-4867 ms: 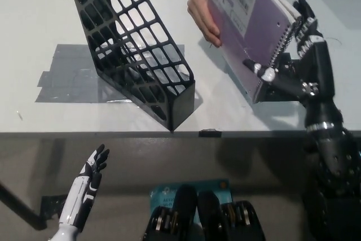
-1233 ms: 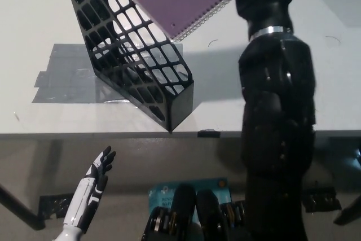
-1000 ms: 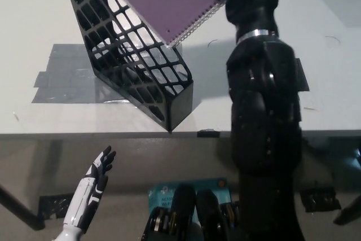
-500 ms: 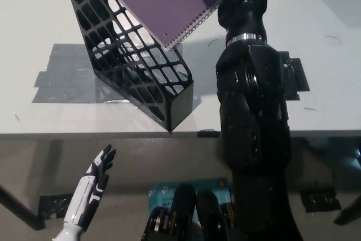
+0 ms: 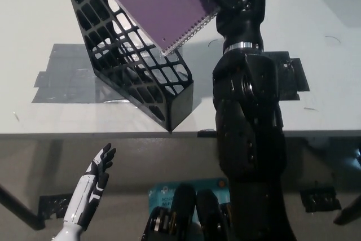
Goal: A person hands a notebook to the robot and the robot grabs it with its right hand and places it in the magazine stand kept in the centre of the desk infront of it.
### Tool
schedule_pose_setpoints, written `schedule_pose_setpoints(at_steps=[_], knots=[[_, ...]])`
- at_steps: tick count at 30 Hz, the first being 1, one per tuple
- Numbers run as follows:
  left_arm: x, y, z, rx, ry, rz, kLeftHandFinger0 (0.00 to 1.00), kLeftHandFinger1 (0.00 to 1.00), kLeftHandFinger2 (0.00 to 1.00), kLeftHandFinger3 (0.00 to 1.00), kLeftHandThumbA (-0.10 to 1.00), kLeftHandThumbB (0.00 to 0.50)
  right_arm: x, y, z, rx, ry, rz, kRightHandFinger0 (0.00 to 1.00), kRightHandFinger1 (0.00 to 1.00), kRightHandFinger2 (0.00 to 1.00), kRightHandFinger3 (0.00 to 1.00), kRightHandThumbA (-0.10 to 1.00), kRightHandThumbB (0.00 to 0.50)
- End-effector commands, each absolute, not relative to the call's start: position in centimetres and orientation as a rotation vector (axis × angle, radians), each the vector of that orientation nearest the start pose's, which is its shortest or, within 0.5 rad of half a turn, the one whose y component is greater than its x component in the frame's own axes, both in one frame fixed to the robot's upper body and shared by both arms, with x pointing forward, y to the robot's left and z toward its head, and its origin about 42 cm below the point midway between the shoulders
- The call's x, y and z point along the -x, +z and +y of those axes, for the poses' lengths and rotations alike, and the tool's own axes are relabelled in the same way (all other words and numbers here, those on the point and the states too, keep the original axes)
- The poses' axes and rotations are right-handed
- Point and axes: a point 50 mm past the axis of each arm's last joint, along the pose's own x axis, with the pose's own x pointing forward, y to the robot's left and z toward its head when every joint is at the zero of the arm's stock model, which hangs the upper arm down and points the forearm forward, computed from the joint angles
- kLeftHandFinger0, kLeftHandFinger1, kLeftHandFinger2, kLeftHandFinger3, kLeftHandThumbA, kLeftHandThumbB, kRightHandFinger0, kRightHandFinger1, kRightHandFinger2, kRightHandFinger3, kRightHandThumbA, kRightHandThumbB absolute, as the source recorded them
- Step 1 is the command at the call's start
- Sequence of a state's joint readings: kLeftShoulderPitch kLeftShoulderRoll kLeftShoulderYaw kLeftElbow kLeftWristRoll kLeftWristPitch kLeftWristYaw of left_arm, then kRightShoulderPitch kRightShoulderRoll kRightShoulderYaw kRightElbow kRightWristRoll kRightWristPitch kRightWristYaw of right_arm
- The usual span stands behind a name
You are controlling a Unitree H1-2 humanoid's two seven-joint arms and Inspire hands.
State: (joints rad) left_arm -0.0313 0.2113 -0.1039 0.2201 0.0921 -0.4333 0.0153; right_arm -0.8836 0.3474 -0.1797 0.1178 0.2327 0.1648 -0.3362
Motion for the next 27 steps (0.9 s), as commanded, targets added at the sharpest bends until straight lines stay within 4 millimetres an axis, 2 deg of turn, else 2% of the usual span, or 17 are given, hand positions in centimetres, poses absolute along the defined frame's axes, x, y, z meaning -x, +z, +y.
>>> schedule_pose_setpoints(at_steps=[1,10,16,27], knots=[[-28.5,8.3,25.5,-0.287,-0.165,-0.291,0.99,1.0,1.0,1.0,0.99,0.5,-43.3,40.6,-3.6,-0.725,0.066,-0.505,0.0,0.0,0.0,0.0,0.84,0.015],[-28.9,8.7,25.5,-0.299,-0.167,-0.305,0.99,1.0,1.0,1.0,1.0,0.5,-43.3,39.6,-2.8,-0.69,0.061,-0.507,0.0,0.0,0.0,0.0,0.82,0.009],[-27.5,8.0,25.0,-0.29,-0.174,-0.283,1.0,1.0,1.0,1.0,1.0,0.5,-42.0,36.9,-2.1,-0.635,0.04,-0.471,0.0,0.0,0.0,0.0,0.82,0.02],[-28.2,8.6,25.0,-0.298,-0.173,-0.306,0.98,1.0,1.0,1.0,1.0,0.5,-42.4,36.1,-1.2,-0.581,0.025,-0.466,0.0,0.0,0.03,0.04,0.84,0.0]])
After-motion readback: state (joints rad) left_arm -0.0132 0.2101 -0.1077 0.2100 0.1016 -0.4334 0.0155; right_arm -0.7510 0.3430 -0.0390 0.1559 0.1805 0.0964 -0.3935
